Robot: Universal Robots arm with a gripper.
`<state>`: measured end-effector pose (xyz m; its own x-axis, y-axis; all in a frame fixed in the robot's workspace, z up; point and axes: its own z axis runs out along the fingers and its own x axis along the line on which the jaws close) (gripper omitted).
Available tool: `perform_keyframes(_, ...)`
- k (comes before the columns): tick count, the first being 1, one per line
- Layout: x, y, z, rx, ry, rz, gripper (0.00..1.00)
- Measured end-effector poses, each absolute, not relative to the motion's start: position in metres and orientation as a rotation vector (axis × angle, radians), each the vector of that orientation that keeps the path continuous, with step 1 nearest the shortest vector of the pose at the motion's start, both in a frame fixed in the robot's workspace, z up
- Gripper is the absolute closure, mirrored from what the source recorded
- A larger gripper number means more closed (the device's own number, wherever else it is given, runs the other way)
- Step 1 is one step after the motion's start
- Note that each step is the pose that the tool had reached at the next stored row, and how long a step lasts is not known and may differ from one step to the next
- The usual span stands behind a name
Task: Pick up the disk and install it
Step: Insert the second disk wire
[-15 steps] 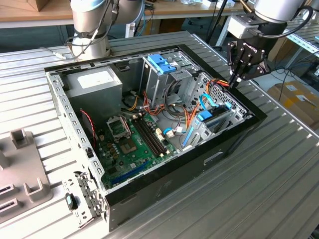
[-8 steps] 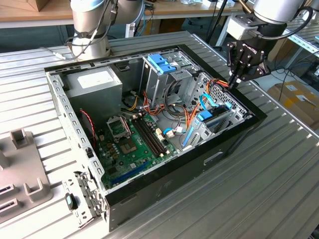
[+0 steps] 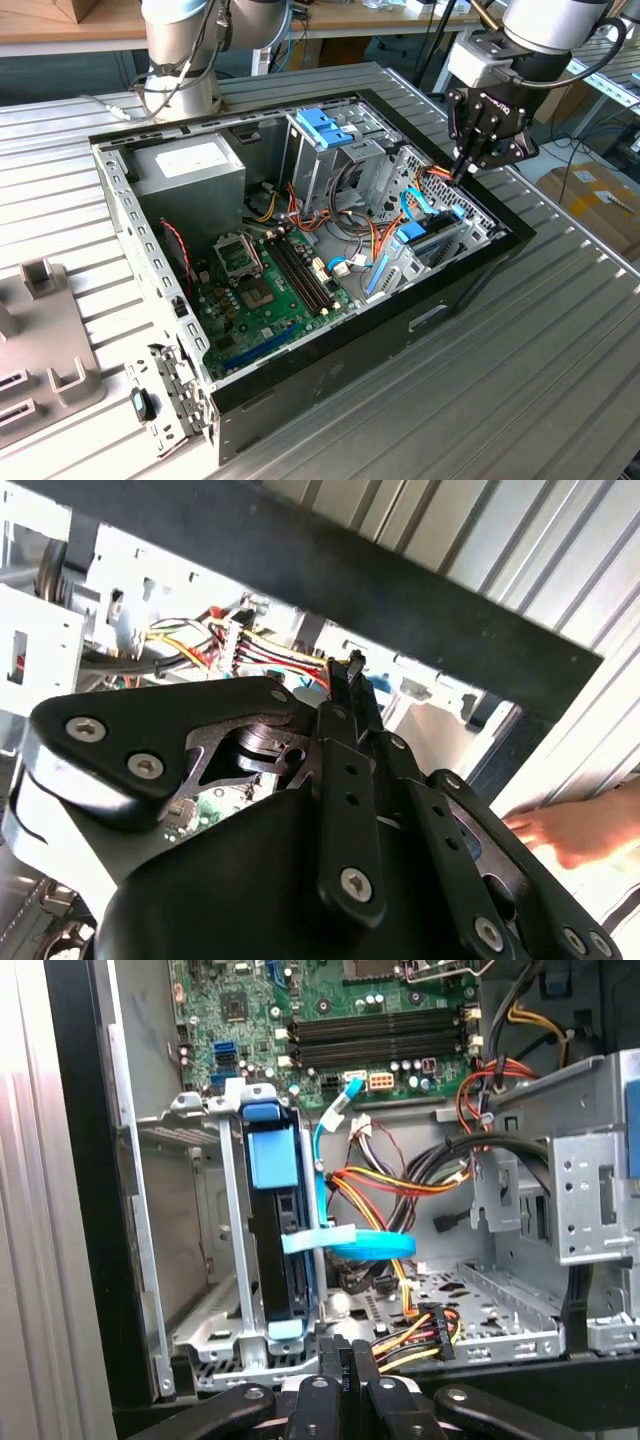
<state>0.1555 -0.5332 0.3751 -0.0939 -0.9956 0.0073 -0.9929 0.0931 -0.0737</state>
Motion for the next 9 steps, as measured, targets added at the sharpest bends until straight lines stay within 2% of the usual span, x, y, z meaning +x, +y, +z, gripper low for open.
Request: perform_keyframes(9,0.141,-0.533,0.375,-2.088,2.286,-0.092,0.84)
